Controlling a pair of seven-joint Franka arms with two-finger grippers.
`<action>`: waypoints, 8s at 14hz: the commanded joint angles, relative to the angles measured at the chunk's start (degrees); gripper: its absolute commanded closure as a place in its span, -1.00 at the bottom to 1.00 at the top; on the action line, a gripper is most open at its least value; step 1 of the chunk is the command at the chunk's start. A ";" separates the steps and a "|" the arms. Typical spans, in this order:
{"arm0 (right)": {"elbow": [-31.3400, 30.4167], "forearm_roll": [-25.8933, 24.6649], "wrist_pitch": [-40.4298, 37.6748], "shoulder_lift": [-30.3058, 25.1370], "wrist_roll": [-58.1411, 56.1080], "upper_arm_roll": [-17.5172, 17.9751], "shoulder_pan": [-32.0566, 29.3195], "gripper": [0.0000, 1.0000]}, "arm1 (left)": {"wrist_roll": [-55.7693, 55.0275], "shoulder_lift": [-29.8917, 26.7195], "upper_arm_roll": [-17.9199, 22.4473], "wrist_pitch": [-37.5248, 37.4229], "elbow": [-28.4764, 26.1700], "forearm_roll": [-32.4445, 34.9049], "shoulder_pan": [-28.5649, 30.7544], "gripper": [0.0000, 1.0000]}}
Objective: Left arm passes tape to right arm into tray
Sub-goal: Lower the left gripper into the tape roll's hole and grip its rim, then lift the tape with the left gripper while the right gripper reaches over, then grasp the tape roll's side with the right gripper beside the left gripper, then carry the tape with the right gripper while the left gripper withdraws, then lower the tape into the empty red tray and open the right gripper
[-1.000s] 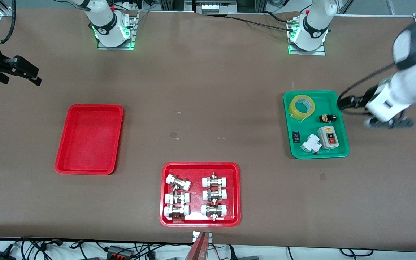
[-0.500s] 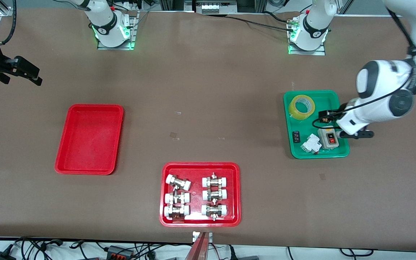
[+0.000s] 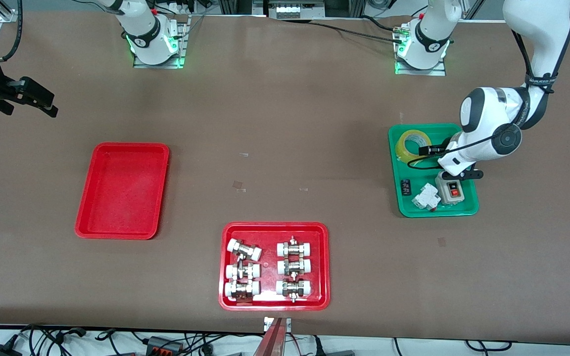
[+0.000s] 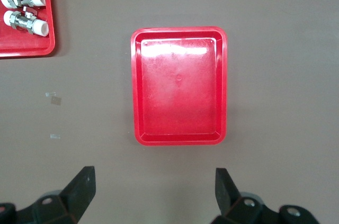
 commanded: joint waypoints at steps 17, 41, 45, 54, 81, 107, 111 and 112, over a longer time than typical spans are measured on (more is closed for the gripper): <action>1.26 -0.08 -1.05 0.22 1.18 -0.02 0.20 -1.00 | -5.59 0.87 -1.87 2.10 -2.26 0.72 3.00 0.12; 1.00 -0.08 -2.10 1.98 0.30 0.07 0.64 -1.00 | -25.07 -1.19 -9.78 -28.94 44.55 -13.33 -7.89 1.00; 0.82 0.01 -3.60 2.94 0.47 0.07 0.64 -1.00 | -41.84 10.08 -9.96 -13.16 49.77 -24.04 -16.23 1.00; 1.26 12.72 -8.61 4.52 -2.06 0.07 1.60 -1.00 | -86.59 22.75 -9.96 34.43 50.47 -36.19 -33.91 1.00; 8.03 58.98 31.28 31.33 -29.67 0.16 13.82 -1.00 | -93.22 25.21 -10.31 34.27 55.92 -55.97 -36.29 0.91; 6.73 50.73 4.94 31.68 -39.66 -0.54 -6.02 1.00 | -67.18 12.83 -6.71 -7.08 54.51 -19.85 -14.60 -1.00; 4.16 44.32 0.72 36.77 -54.86 -0.54 -14.99 1.00 | -46.42 9.05 -5.66 -29.73 57.05 -19.06 -7.74 -1.00; 3.99 44.04 0.27 38.44 -57.86 -0.54 -16.66 1.00 | -41.07 8.70 -5.48 -36.93 57.76 -17.31 -5.81 -1.00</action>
